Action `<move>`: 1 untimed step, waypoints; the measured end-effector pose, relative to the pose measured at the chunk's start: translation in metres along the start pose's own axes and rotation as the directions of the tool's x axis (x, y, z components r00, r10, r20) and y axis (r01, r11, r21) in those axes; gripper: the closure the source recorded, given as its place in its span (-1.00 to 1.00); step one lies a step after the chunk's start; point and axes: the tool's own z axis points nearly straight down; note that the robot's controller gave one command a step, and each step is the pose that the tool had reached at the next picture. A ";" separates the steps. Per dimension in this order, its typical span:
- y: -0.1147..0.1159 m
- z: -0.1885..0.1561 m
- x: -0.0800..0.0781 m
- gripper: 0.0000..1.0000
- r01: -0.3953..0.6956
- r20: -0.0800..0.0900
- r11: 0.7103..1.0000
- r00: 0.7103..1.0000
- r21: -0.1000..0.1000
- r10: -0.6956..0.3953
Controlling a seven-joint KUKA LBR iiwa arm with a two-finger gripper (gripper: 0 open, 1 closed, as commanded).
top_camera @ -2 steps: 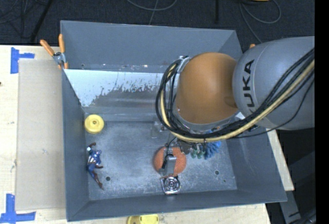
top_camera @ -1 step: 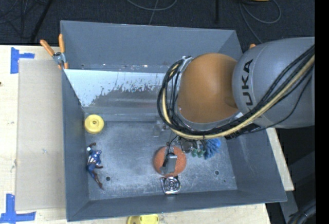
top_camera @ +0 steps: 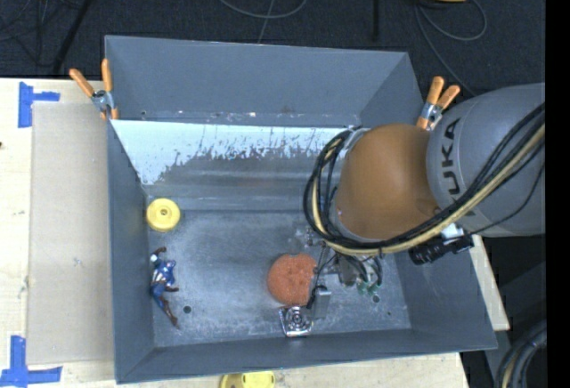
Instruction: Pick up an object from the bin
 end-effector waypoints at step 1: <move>-0.007 0.035 -0.063 1.00 -0.027 0.000 1.000 1.000 0.000 0.027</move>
Offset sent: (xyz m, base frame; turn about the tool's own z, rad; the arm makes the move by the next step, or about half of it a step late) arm 0.0000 0.0000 0.0000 0.0000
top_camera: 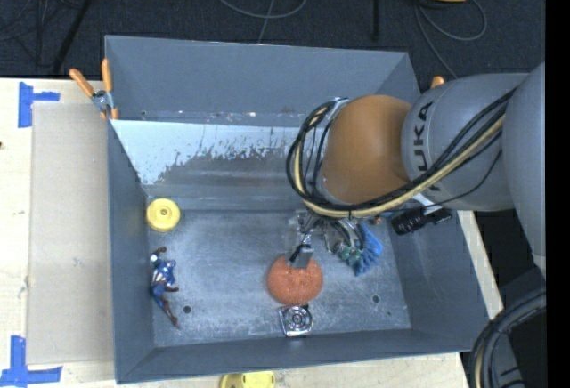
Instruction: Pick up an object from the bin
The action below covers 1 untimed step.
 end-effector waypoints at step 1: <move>0.000 0.000 0.000 -1.00 -0.001 0.000 1.000 1.000 0.000 0.001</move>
Offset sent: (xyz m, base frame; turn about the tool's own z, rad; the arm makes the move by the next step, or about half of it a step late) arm 0.0000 0.0000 0.0000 0.0000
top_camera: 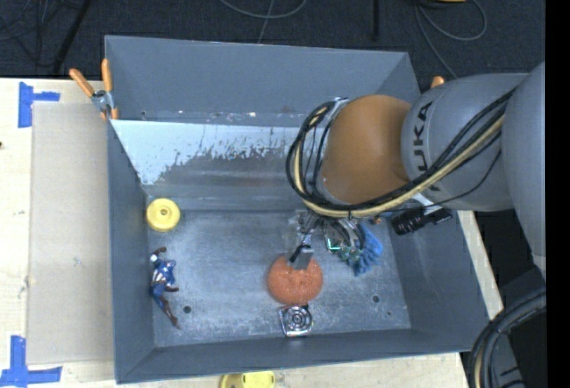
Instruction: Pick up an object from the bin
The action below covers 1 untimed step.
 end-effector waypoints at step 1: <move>0.000 0.000 0.000 -1.00 -0.001 0.000 1.000 1.000 0.000 0.001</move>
Offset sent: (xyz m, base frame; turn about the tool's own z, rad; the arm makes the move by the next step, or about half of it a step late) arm -0.0530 -0.0161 -0.0375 0.0178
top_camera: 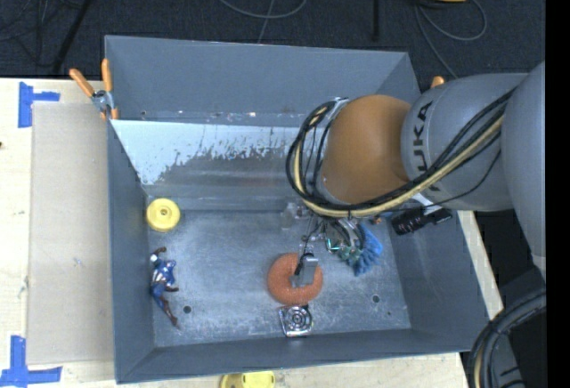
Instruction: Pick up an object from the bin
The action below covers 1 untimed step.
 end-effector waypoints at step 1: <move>-0.011 0.026 0.036 -1.00 -0.014 0.003 1.000 1.000 0.000 0.014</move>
Offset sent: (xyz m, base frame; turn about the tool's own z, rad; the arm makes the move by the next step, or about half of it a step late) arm -0.0185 -0.0052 -0.0375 0.2108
